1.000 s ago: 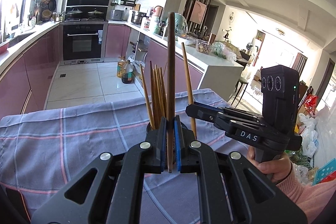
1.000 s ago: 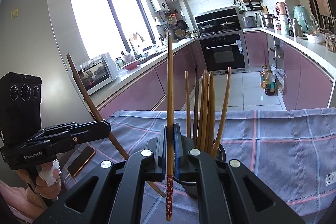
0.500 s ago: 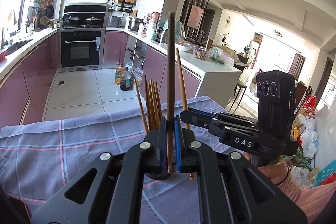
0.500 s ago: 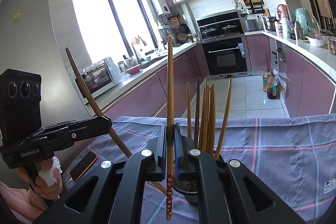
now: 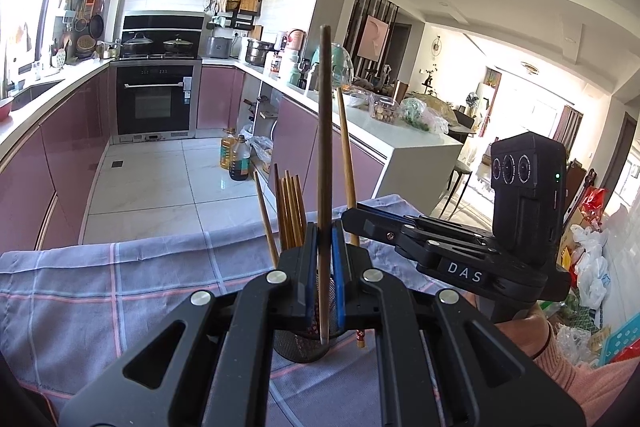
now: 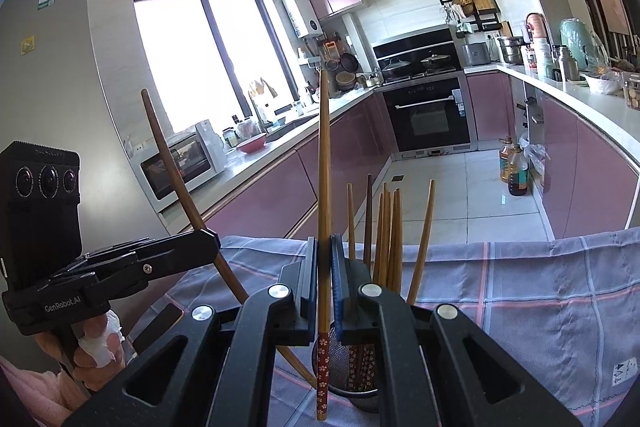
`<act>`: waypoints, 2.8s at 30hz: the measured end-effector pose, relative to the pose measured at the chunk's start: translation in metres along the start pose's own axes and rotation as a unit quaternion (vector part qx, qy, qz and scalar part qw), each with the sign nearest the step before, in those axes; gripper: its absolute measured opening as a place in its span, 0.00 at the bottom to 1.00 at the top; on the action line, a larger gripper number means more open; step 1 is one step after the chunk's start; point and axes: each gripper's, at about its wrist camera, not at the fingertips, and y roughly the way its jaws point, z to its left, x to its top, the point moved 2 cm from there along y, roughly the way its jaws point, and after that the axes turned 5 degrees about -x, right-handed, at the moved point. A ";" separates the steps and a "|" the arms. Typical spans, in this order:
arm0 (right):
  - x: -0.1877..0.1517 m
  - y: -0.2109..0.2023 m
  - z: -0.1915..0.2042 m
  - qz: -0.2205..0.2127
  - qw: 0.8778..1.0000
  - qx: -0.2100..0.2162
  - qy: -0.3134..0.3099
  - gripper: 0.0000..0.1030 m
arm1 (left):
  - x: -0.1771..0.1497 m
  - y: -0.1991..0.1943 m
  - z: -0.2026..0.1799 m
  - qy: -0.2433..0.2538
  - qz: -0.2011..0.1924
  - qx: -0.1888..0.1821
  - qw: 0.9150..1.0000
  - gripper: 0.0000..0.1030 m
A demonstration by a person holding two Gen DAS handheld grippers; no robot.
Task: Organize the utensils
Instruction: 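Lower the chopstick into the mesh cup with the right gripper, then open the right gripper to release the chopstick and withdraw it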
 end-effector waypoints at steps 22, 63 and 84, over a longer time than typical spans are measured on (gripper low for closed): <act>0.003 0.013 -0.010 -0.001 1.000 -0.017 0.013 0.05 | 0.000 0.004 -0.002 0.004 0.005 0.000 1.000 0.08; -0.024 0.038 -0.017 0.029 0.998 -0.061 0.013 0.06 | -0.010 0.048 0.006 0.019 0.074 0.014 0.997 0.08; -0.037 0.046 -0.016 0.067 0.996 -0.061 0.002 0.06 | -0.019 0.062 0.013 0.015 0.094 0.018 0.995 0.08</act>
